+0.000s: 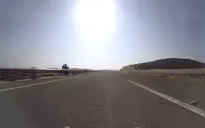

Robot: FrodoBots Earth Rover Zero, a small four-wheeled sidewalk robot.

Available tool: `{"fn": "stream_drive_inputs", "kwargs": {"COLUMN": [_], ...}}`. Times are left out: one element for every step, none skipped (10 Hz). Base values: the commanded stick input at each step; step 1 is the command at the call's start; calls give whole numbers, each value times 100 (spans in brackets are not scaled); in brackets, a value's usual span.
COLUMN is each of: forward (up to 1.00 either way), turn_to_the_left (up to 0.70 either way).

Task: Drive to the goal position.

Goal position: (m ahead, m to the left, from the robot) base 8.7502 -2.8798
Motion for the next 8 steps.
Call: {"fn": "stream_drive_inputs", "kwargs": {"forward": [100, 100, 100, 100, 100, 100, 100, 100], "turn_to_the_left": [0, 0, 0, 0, 0, 0, 0, 0]}}
